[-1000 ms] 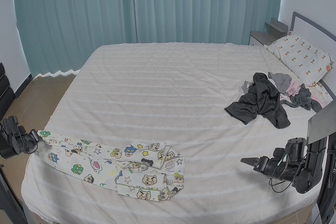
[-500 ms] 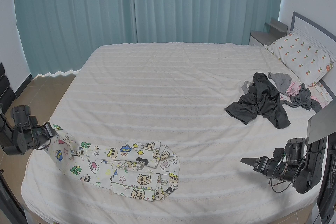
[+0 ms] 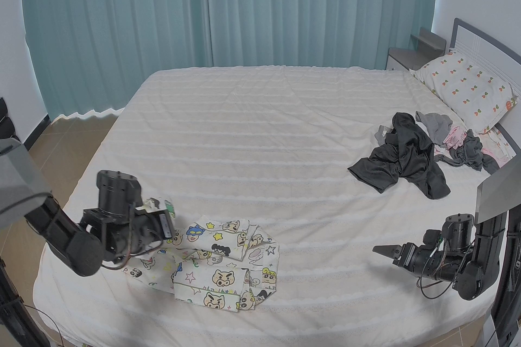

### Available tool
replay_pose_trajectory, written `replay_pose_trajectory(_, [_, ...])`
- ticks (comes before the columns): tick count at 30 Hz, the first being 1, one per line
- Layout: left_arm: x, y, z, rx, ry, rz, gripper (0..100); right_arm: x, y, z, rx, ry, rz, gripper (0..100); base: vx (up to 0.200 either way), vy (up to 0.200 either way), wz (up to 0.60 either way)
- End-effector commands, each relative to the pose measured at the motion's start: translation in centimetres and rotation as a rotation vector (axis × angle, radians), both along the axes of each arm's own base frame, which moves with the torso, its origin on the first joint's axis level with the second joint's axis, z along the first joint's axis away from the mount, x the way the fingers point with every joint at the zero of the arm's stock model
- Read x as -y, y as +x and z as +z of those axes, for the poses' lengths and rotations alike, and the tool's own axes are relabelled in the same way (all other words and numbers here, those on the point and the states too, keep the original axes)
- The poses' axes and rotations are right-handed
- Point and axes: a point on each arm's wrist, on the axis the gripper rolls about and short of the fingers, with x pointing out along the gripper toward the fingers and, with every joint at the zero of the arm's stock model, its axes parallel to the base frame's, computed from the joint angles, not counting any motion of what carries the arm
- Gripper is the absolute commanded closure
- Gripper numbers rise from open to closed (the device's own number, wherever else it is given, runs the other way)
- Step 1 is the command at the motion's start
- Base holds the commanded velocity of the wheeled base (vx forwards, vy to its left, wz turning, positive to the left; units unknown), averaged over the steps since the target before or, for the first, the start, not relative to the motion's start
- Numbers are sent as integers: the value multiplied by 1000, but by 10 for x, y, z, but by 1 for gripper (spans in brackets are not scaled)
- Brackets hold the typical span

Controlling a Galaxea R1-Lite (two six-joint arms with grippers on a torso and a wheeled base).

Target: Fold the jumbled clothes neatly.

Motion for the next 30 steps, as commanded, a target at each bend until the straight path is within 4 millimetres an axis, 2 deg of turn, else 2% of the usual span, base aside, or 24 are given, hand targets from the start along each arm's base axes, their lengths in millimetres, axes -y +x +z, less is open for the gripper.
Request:
replay_pose_trajectory(1, [71,-3,-41,-43,88,-80,100,0,1,-2,1,-2,2,0,0,0,0])
replay_pose_trajectory(5, [89,0,-56,-42,97,-106,100,0,1,-2,0,-4,2,0,0,0,0])
replay_pose_trajectory(9, [102,5,-60,-30,53,-88,100,0,1,-2,0,-4,2,0,0,0,0])
replay_pose_trajectory(12, [104,7,-59,-29,21,-65,100,-1,1,-2,0,-4,6,0,0,0,0])
replay_pose_trajectory(13, [104,7,-58,-29,16,-63,0,-1,1,-2,0,-4,6,0,0,0,0])
replay_pose_trajectory(17, [105,7,-58,-29,5,-56,0,-1,0,-3,-1,-5,8,0,0,0,0])
replay_pose_trajectory(22, [95,12,-42,-10,-73,4,0,-2,0,-6,-13,-10,15,0,0,0,0])
replay_pose_trajectory(25, [68,10,-31,-41,-158,50,0,-3,-1,-6,-14,-9,19,0,0,0,0])
replay_pose_trajectory(30, [-1,-6,-22,-192,-390,94,0,-12,-3,-5,-18,-2,44,0,0,0,0])
